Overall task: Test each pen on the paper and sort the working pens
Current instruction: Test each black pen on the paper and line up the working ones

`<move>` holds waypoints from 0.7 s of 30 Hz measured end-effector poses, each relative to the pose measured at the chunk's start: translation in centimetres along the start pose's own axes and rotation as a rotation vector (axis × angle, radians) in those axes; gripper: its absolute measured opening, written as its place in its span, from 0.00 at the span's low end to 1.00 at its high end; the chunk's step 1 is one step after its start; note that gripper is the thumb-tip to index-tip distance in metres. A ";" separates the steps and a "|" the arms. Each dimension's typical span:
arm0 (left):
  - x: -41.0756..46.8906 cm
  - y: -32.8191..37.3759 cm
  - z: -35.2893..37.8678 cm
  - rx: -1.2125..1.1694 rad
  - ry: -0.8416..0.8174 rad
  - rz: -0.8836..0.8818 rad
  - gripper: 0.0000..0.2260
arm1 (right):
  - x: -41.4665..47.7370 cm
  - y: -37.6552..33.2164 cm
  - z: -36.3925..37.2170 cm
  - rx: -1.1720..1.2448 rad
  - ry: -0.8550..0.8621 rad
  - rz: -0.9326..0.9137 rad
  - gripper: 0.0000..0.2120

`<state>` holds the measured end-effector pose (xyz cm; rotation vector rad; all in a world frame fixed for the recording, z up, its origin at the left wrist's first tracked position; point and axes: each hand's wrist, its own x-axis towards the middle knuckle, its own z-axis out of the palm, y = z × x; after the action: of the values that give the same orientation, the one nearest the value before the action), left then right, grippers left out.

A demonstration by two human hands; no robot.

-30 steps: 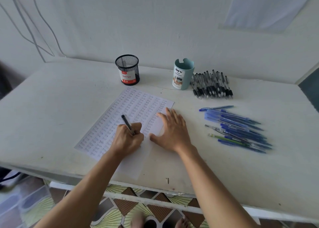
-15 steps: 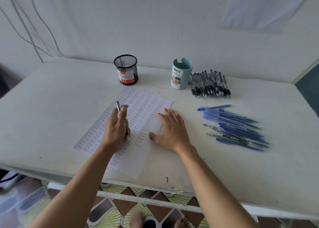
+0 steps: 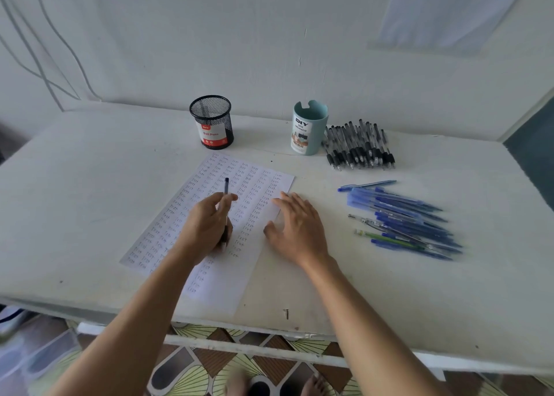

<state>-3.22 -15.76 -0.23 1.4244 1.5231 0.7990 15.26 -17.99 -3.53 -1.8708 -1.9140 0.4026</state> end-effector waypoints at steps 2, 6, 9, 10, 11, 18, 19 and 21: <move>0.6 0.1 0.6 0.191 0.000 -0.007 0.13 | 0.1 0.0 -0.1 0.009 0.003 0.005 0.30; 1.5 0.6 1.4 0.411 -0.073 -0.071 0.17 | 0.2 0.1 0.0 0.039 0.011 0.007 0.29; 1.9 1.3 1.2 0.458 -0.123 -0.114 0.15 | 0.3 0.3 -0.1 0.029 -0.002 -0.002 0.30; 2.2 1.5 1.0 0.474 -0.094 -0.098 0.15 | 0.3 0.3 -0.2 0.027 -0.013 -0.006 0.30; 2.4 1.6 0.8 0.492 -0.034 -0.063 0.14 | 0.3 0.4 -0.2 0.025 -0.024 -0.006 0.29; 5.6 0.0 -0.1 0.614 0.350 0.283 0.12 | 1.0 -0.5 0.4 0.068 0.075 0.095 0.23; 6.3 -0.5 0.0 0.649 0.300 0.303 0.14 | 0.9 -0.8 0.5 0.052 0.073 0.086 0.24; 7.1 -1.3 0.2 0.729 0.174 0.294 0.19 | 0.8 -1.6 0.7 0.030 0.025 0.081 0.25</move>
<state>-3.31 -8.95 -2.65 2.1939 1.8689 0.5599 13.50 -17.20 -3.26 -1.9293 -1.8103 0.4287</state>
